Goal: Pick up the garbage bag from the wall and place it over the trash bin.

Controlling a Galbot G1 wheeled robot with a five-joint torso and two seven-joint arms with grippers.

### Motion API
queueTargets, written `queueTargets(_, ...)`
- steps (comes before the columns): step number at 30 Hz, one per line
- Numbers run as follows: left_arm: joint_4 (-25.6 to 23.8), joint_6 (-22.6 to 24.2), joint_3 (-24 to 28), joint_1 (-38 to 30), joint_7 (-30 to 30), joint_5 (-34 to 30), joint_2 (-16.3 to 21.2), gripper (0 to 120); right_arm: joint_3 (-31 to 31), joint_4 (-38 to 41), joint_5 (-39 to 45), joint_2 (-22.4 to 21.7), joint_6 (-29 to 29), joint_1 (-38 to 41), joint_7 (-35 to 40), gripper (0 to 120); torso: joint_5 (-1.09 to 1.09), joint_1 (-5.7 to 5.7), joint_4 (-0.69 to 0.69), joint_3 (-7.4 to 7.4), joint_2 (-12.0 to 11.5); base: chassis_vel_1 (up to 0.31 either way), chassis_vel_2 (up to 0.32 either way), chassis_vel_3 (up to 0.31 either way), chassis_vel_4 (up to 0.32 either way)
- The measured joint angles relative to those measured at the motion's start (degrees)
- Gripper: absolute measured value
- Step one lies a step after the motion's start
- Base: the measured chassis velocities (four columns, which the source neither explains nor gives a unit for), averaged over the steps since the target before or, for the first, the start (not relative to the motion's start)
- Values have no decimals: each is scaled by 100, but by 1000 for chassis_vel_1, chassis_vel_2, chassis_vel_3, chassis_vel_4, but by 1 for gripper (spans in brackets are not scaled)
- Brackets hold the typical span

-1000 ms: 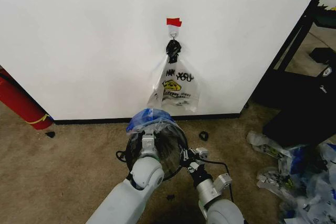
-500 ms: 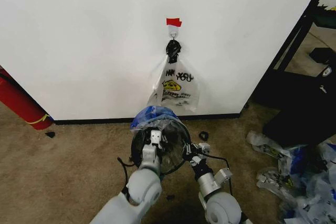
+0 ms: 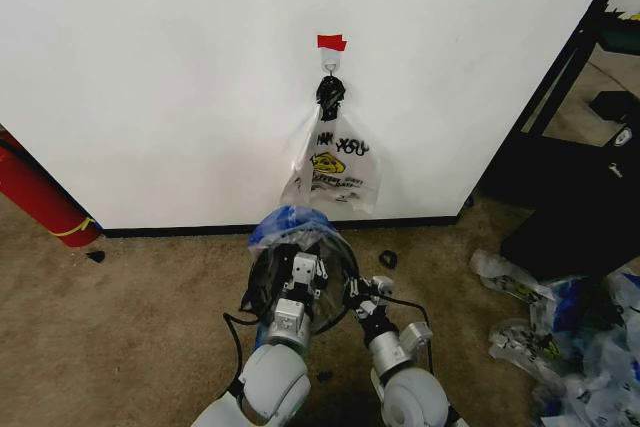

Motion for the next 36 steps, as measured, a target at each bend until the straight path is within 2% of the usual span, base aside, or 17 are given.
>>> queueTargets(17,409,447,-209,-142,-238,306,6,0,-217,262,-513,-194,209,-345,-485,0,0,0,0,1,0,0,0,0,0)
queueTargets(22,461,454,-253,-172,-251,297,15,0,-222,268,-543,-204,249,-342,-550,0,0,0,0,1,0,0,0,0,0)
queueTargets(26,341,254,-247,-94,-29,237,68,0,-183,186,-450,-158,270,-258,-482,0,1,0,1,1,0,0,0,0,0)
queueTargets(29,182,-145,-219,73,494,225,154,0,-115,105,-211,-99,239,-146,-296,0,1,0,0,1,0,0,0,0,0)
queueTargets(32,-1,-797,-230,335,1280,467,325,0,31,-3,194,-20,95,19,-31,0,1,0,1,1,0,0,0,0,0)
queueTargets(36,-181,-1183,-331,537,1823,626,479,0,192,-80,456,5,-4,112,129,0,1,0,1,0,0,0,0,0,0)
